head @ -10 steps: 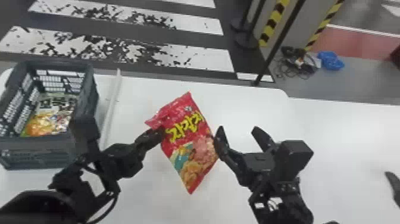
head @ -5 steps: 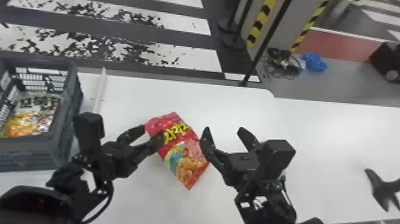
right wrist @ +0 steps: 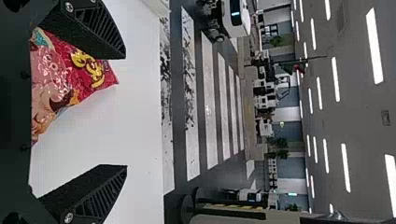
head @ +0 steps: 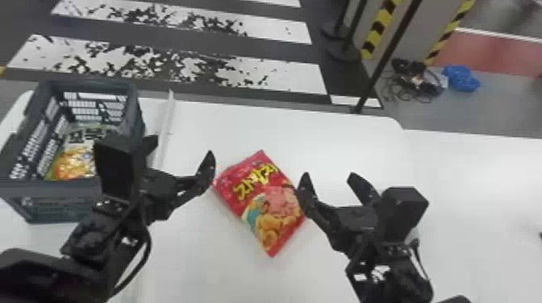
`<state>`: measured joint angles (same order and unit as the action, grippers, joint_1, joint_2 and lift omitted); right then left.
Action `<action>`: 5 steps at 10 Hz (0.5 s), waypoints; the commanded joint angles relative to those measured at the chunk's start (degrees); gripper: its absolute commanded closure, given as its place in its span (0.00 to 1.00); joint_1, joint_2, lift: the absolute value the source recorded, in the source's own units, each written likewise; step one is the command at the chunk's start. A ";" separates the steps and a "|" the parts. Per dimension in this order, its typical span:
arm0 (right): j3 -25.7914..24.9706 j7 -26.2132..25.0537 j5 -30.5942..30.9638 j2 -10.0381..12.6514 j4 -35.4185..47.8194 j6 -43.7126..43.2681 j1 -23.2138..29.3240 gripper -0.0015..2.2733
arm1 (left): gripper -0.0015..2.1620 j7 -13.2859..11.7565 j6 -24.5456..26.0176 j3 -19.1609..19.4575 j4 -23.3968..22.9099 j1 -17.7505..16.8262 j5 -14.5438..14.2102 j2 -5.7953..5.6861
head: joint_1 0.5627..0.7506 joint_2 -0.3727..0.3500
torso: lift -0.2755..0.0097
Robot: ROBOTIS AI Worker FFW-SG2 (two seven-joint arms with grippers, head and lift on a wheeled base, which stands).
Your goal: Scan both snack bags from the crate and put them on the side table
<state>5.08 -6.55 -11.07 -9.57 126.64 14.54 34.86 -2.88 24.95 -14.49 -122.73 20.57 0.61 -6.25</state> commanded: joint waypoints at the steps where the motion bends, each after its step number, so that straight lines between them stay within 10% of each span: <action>1: 0.02 0.22 0.00 -0.01 -0.87 0.02 -0.67 0.06 | 0.03 0.42 -4.07 2.09 -2.42 2.37 1.50 -1.22 | 0.70 0.32 | 0.66; 5: -3.49 5.05 -7.29 0.16 -3.42 6.34 -4.19 0.06 | 0.04 -0.81 -14.09 10.71 -5.32 9.67 -0.17 -2.80 | 0.70 0.44 | 0.66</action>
<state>2.13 -1.52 -17.75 -9.46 123.88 19.79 31.33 -3.63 11.74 -5.07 -127.56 29.09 1.01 -8.96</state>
